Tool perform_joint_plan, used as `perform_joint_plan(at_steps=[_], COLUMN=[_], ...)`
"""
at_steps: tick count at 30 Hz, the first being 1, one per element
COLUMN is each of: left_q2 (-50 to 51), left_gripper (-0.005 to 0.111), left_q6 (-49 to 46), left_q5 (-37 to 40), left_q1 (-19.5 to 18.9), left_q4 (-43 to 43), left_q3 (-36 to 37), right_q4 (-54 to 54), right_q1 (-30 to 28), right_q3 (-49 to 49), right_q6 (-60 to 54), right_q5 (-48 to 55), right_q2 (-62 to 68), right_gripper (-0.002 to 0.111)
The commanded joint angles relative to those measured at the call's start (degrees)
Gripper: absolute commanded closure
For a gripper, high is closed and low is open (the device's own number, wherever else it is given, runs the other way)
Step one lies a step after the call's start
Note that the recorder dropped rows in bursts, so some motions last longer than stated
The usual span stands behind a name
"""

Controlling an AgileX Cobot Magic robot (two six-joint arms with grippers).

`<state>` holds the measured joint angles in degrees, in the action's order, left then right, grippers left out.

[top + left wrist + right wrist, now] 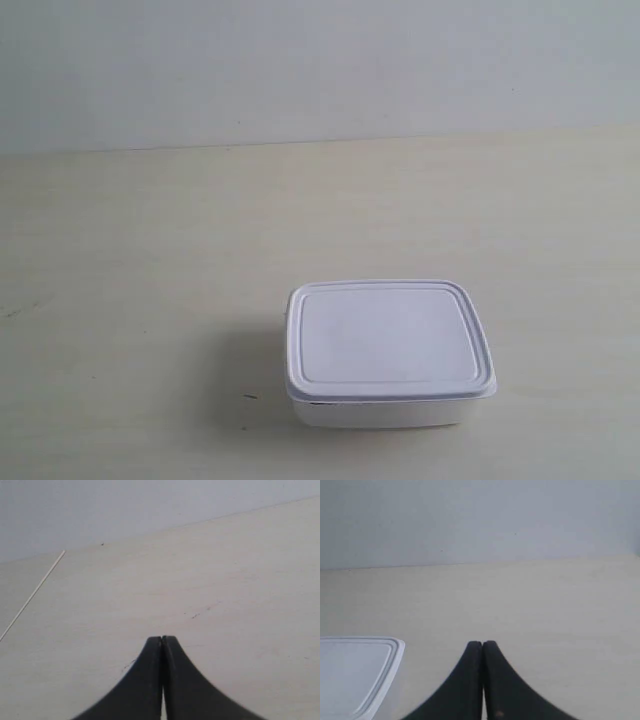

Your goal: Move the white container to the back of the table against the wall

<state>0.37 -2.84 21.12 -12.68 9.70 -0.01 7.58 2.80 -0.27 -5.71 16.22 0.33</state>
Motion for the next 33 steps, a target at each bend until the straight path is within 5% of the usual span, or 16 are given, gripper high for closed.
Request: perform_joint_plan(at_steps=[1,12,18,26,33], left_q2=[-0.4,-0.4,7.7,35.7,46.9], left_gripper=[0.107,0.107,0.107,0.107,0.107], left_q6=[0.0,0.0,0.0,0.0,0.0], left_q5=[-0.4,-0.1,0.2,0.1,-0.6], left_q1=[0.1,0.1,-0.1,0.2,2.6], left_q4=[-0.1,-0.1,-0.1,-0.1,0.0], left_q3=[0.0,0.0,-5.3,-36.7,-58.7], right_q4=[0.0,0.0,0.0,0.0,0.0], right_q1=[0.2,0.6,6.3,22.1,26.6], right_q3=[0.3,0.3,-0.6,-29.6,-50.1], right_q6=[-0.2,-0.2,-0.2,-0.2,-0.1], right_q5=[-0.8,-0.9,-1.2,3.6,3.4], right_q2=[-0.3,-0.3,10.1,30.9,43.1], right_gripper=[0.108,0.108,0.108,0.108,0.108])
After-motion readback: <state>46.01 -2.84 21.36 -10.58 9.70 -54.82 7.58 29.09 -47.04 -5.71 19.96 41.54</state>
